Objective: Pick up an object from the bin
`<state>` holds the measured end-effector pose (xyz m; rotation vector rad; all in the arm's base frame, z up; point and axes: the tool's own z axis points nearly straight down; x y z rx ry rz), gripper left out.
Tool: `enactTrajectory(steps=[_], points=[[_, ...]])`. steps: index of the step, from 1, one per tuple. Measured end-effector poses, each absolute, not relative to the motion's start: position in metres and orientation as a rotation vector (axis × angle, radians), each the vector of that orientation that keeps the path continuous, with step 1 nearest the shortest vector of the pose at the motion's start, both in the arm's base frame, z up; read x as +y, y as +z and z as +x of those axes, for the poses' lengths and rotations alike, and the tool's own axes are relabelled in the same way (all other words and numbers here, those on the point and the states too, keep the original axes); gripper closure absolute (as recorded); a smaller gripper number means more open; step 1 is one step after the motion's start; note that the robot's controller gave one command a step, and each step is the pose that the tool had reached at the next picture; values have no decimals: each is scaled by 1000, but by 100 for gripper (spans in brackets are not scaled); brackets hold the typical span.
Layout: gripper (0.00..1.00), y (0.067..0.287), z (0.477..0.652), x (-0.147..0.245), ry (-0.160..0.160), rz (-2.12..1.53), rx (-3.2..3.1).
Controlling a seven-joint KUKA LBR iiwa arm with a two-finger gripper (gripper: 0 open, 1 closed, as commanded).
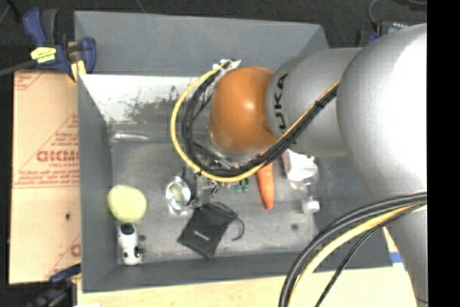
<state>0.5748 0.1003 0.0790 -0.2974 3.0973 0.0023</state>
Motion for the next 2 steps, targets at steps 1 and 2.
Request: enactTrajectory(steps=[1,2], points=[[100,79,575,100,3,-296,3097],[100,106,563,103,6,-243,3105]])
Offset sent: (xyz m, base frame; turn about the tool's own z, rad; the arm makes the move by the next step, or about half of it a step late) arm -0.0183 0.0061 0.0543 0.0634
